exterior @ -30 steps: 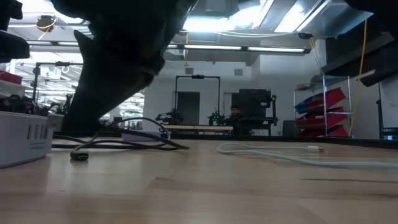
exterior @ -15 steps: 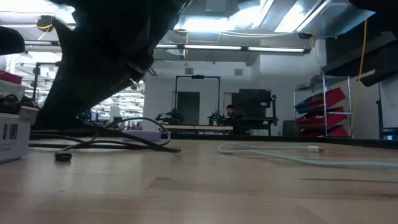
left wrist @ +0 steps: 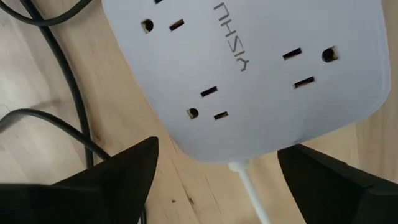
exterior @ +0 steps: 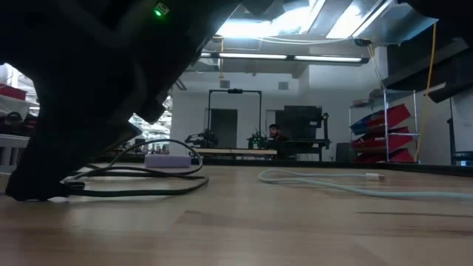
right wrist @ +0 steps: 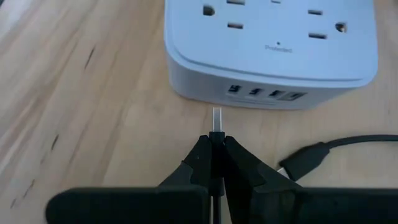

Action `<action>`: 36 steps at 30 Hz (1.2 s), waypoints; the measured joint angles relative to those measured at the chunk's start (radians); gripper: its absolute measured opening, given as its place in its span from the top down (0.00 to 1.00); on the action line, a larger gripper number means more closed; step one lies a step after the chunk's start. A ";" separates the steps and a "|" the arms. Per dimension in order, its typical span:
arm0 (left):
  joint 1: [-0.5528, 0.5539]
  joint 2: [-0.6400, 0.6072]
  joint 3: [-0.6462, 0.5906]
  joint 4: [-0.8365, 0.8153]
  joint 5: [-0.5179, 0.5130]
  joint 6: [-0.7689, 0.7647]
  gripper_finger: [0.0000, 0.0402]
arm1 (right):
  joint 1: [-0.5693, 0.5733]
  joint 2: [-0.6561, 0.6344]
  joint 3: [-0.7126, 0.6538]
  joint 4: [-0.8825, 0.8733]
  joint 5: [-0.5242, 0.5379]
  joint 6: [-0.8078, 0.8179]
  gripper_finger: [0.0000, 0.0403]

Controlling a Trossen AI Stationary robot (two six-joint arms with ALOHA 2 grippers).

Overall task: Insert USB
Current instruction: Insert the right black usb cable into the white outlet extension

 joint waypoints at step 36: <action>-0.022 0.000 0.000 -0.002 -0.037 0.000 0.22 | 0.000 -0.018 0.008 0.003 0.052 0.030 1.00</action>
